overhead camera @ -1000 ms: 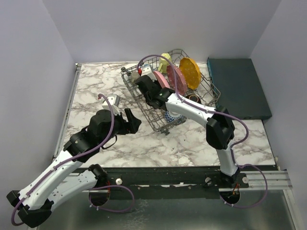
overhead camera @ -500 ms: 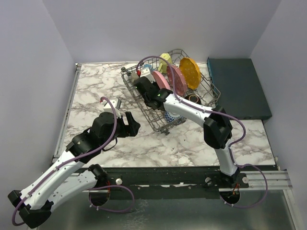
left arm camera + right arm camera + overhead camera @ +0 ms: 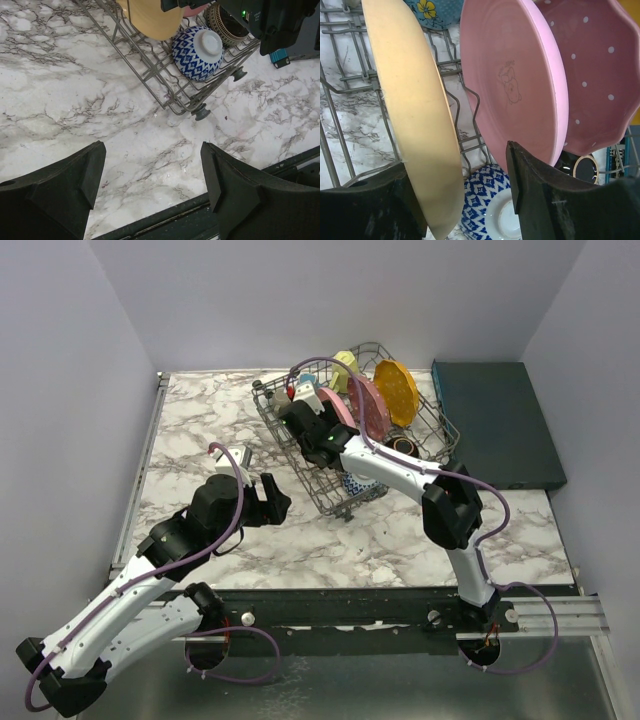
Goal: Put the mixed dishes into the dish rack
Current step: Insert the plate into the dish rack, then reset both arms
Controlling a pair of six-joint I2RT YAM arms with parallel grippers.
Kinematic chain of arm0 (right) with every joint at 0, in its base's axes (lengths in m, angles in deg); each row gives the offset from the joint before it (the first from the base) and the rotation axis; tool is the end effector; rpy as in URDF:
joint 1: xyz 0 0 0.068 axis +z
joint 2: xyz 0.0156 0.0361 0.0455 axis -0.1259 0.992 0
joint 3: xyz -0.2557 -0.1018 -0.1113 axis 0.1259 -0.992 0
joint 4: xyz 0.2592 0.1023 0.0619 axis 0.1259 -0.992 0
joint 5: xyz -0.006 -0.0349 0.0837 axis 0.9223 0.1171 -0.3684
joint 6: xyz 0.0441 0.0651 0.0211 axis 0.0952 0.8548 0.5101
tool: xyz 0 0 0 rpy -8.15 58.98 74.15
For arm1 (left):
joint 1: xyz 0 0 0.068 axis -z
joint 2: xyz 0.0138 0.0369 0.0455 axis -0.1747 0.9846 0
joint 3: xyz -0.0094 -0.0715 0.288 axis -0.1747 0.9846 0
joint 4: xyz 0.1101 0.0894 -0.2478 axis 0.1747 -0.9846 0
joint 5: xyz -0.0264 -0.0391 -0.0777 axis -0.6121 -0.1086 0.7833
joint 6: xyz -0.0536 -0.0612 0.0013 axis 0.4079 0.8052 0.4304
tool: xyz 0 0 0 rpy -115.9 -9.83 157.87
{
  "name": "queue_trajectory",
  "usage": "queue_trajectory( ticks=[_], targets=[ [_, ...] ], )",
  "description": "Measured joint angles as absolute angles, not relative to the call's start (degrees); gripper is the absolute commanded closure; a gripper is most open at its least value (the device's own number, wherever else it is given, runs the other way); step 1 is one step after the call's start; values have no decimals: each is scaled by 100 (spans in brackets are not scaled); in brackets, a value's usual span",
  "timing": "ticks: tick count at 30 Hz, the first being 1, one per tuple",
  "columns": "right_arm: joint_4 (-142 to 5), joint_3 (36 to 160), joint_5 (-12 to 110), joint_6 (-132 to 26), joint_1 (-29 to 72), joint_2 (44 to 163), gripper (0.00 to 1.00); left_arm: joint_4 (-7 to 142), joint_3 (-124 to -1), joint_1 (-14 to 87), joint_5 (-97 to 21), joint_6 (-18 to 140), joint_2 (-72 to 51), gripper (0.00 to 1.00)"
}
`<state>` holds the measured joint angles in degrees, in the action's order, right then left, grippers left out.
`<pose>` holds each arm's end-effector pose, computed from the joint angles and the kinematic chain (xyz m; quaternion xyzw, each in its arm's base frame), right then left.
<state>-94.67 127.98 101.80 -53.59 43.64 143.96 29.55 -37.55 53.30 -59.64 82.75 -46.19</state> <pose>0.3784 0.3860 0.2621 -0.1777 0.8402 -0.1296 0.4957 0.1444 -0.1130 0.3259 0.0129 0.8545 -0.2372 0.4619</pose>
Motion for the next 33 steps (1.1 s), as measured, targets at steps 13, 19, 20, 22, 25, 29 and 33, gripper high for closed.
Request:
queue_trajectory(
  ticks=[13,19,20,22,25,29,33],
  targets=[
    [-9465,12700,9684,-5025,4364,13955,28,2953,-3724,5330,-5977,8261,-4619,16],
    [-9438,12322,9256,-4874,4364,13465,20,2953,-3724,5328,-5979,8264,-4619,6],
    [-9427,12232,9162,-4865,4364,13375,18,2953,-3724,5330,-5986,8264,-4619,2],
    [-9364,11981,8937,-4855,4364,13124,16,2953,-3724,5330,-6005,8264,-4619,1],
    [-9261,11598,8578,-4830,4364,12682,13,2953,-3724,5328,-6078,8268,-4586,1],
    [-9121,11109,8135,-4826,4364,11992,7,2953,-3724,5326,-6091,8275,-4486,1],
    [-8918,10527,7780,-4822,4364,11218,0,2953,-3724,5326,-6088,8281,-4427,1]
  ],
)
